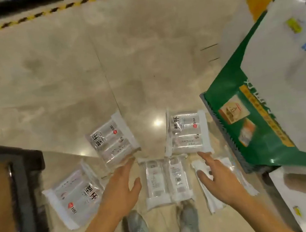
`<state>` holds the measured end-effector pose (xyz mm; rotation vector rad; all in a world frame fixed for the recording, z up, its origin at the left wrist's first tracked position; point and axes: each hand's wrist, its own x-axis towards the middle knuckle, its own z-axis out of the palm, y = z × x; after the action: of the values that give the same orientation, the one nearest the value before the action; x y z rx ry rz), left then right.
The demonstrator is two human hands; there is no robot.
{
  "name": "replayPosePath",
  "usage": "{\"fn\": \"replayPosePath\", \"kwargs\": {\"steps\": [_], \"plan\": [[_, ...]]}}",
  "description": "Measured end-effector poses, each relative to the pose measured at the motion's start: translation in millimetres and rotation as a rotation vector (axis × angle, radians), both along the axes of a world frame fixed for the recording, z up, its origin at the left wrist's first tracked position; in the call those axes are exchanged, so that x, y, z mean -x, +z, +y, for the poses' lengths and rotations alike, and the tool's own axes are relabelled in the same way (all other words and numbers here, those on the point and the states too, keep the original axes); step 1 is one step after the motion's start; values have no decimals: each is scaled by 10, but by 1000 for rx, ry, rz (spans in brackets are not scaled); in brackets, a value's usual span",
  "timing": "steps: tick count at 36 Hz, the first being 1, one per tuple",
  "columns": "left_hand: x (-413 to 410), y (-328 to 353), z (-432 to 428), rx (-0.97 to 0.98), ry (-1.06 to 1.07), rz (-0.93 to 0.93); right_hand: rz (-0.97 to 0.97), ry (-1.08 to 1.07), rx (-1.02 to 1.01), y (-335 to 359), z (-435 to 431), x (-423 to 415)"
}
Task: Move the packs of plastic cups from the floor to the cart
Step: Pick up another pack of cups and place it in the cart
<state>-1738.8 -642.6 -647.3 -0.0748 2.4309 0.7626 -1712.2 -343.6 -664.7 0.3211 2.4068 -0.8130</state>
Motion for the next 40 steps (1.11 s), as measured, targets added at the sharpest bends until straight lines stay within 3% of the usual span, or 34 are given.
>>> {"fn": "replayPosePath", "kwargs": {"steps": [8, 12, 15, 19, 23, 29, 40], "plan": [[-327, -2576, 1, -2, 71, -220, -163, -24, 82, -2602, 141, -91], [-527, -3643, -9, -58, 68, -283, -121, 34, 123, -3715, 220, -214], [-636, -4160, 41, -173, 90, -322, -102, 55, 150, -4206, 211, -357], [-685, -4438, 157, -287, 121, -289, 22, 30, 97, -4355, 150, -390], [-649, -4134, 132, -388, 242, -339, 49, -82, 139, -4035, 100, -424], [-264, -2798, 204, -275, 147, -264, 46, -214, 210, -2862, 122, -313], [1175, 798, 689, -248, -53, 69, 305, -262, 200, 863, 594, 814]]}}
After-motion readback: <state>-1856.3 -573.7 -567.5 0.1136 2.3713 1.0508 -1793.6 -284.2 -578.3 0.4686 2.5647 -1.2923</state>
